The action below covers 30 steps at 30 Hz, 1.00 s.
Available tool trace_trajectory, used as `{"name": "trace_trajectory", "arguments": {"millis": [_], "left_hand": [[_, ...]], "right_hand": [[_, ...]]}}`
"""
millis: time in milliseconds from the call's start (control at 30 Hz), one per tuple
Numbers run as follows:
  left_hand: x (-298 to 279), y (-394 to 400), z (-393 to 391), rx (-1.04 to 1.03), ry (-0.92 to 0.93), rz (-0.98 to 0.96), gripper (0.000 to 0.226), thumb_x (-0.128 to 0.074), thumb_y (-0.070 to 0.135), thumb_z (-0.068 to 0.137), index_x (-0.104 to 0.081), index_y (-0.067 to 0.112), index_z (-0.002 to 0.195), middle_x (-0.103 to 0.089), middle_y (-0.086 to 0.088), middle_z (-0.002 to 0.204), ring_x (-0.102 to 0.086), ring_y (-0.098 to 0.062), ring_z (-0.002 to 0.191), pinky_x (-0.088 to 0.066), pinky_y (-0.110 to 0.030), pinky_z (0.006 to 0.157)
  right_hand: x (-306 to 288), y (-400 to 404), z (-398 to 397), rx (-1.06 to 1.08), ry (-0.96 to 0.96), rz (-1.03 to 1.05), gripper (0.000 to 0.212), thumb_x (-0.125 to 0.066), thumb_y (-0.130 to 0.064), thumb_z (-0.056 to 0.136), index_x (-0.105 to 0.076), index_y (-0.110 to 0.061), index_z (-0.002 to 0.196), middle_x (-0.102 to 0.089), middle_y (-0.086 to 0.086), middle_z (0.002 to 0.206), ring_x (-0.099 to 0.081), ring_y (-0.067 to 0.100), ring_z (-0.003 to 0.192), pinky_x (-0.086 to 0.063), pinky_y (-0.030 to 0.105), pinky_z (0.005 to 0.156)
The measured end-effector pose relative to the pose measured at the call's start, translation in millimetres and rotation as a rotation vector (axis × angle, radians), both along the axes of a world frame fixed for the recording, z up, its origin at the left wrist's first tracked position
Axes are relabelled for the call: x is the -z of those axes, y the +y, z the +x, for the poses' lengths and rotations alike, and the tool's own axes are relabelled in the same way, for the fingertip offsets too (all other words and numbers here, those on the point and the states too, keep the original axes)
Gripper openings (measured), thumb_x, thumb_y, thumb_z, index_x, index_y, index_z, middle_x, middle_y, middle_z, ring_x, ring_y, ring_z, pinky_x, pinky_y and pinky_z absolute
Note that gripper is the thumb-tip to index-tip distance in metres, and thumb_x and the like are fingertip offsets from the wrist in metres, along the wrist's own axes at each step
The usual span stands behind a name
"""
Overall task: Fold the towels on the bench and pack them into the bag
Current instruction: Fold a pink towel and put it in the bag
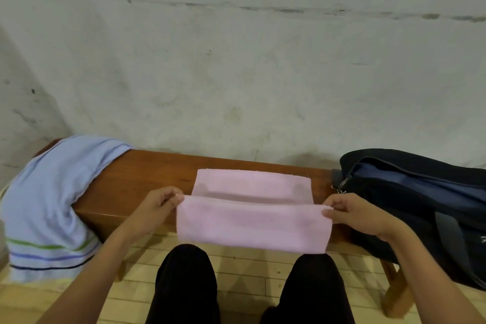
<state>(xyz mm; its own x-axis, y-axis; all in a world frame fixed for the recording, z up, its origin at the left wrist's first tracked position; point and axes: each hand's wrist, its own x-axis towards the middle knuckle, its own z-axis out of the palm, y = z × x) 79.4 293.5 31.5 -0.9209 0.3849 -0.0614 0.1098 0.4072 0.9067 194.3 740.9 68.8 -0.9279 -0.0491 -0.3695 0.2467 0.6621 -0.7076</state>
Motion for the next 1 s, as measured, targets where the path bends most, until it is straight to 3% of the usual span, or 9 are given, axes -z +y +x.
{"name": "trace_trajectory", "arguments": {"millis": [167,400,600,700,800,1000], "left_hand": [[6.4,26.7,-19.7,-0.191,0.131,0.023,0.018,-0.051,0.011,0.101,-0.064,0.012,0.087,-0.066,-0.001,0.086,-0.058,-0.006,0.077,-0.046,-0.022,0.07],[20.0,57.3,-62.7,-0.34,0.214,0.061,0.013,-0.053,0.018,0.101,-0.064,0.012,0.098,-0.065,0.004,0.093,-0.057,-0.008,0.084,-0.044,-0.02,0.07],[40.4,79.6,-98.9,-0.407,0.203,-0.028,0.016,-0.052,0.012,0.101,-0.065,0.004,0.103,-0.065,-0.005,0.097,-0.056,-0.018,0.088,-0.04,-0.023,0.072],[57.2,84.0,-109.3,-0.427,0.205,-0.093,0.017,-0.052,0.007,0.1,-0.067,0.001,0.106,-0.066,-0.006,0.099,-0.056,-0.019,0.092,-0.038,-0.024,0.079],[74.4,88.3,-114.8,-0.439,0.198,-0.15,0.017,-0.05,0.004,0.1,-0.066,0.0,0.103,-0.065,-0.007,0.095,-0.057,-0.023,0.09,-0.038,-0.026,0.076],[86.0,98.5,-125.4,-0.449,0.198,-0.232,0.018,-0.045,0.009,0.102,-0.062,0.004,0.103,-0.064,-0.01,0.093,-0.057,-0.024,0.085,-0.04,-0.031,0.074]], "right_hand": [[21.2,-9.7,-16.9,0.297,0.268,0.025,0.012,-0.054,-0.028,0.101,-0.065,-0.024,0.1,-0.068,-0.007,0.097,-0.065,0.01,0.092,-0.051,0.024,0.079],[36.7,-13.5,-52.7,0.45,0.435,0.072,0.01,-0.053,-0.025,0.101,-0.061,-0.02,0.105,-0.061,-0.007,0.094,-0.056,0.006,0.087,-0.039,0.016,0.069],[54.5,-5.7,-89.7,0.511,0.408,0.115,0.011,-0.052,-0.021,0.102,-0.061,-0.014,0.103,-0.059,-0.004,0.083,-0.054,0.007,0.076,-0.037,0.016,0.062],[69.0,-3.9,-105.2,0.534,0.367,0.115,0.015,-0.051,-0.02,0.102,-0.062,-0.012,0.108,-0.061,0.0,0.094,-0.055,0.009,0.082,-0.044,0.023,0.074],[85.8,-6.1,-116.0,0.564,0.34,0.121,0.016,-0.049,-0.017,0.103,-0.062,-0.009,0.108,-0.06,0.002,0.097,-0.055,0.013,0.086,-0.047,0.031,0.08],[114.5,-11.5,-123.1,0.668,0.284,0.12,0.01,-0.043,-0.015,0.103,-0.053,-0.015,0.101,-0.058,0.003,0.093,-0.055,0.013,0.081,-0.043,0.026,0.064]]}}
